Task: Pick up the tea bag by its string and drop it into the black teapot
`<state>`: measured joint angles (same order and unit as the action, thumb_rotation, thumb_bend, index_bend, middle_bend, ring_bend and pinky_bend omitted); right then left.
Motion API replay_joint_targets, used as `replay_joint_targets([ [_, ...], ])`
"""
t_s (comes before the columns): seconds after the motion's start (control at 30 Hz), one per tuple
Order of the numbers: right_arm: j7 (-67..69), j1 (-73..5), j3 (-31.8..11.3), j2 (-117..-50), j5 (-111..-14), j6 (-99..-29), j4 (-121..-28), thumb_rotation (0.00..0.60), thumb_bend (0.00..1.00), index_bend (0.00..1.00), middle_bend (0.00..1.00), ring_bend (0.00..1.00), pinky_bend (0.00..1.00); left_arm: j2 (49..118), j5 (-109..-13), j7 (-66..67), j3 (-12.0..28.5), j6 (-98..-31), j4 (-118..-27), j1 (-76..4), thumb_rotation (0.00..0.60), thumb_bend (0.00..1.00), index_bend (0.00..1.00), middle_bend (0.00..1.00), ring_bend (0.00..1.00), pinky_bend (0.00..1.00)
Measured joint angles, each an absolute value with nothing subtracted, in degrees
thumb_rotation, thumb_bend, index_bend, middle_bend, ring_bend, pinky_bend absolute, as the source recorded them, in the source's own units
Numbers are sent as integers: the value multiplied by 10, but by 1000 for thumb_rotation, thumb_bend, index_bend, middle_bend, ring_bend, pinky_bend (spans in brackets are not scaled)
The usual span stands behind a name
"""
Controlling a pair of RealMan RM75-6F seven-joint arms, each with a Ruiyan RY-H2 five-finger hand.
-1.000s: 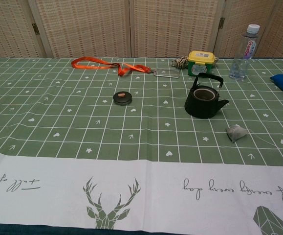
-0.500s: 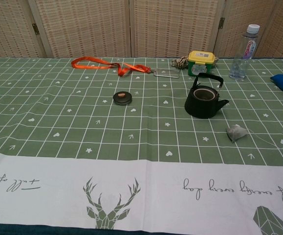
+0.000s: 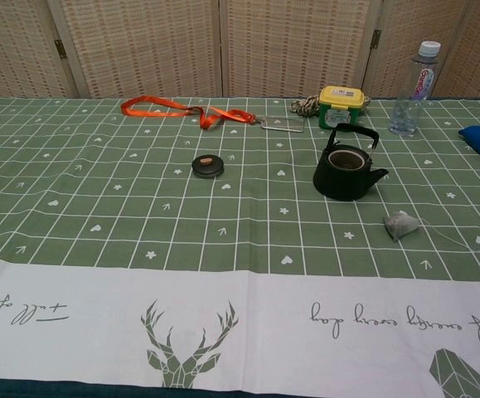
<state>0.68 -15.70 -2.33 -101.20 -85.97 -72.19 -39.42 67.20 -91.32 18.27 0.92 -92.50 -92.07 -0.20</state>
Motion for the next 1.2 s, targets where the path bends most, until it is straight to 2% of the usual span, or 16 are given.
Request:
replay_joint_targets([
  [0.77,18,-167,-24,-1025,-857,-709,-376,600,431,524,106,71,0,679,-931,184,9,-940,-907,0,600,333,66,197,146,50],
  [1.2,24,-172,-23,-1032,-859,-707,-363,600,455,635,145,106,0,679,-935,185,8,-942,-905,1,600,333,44,197,146,51],
])
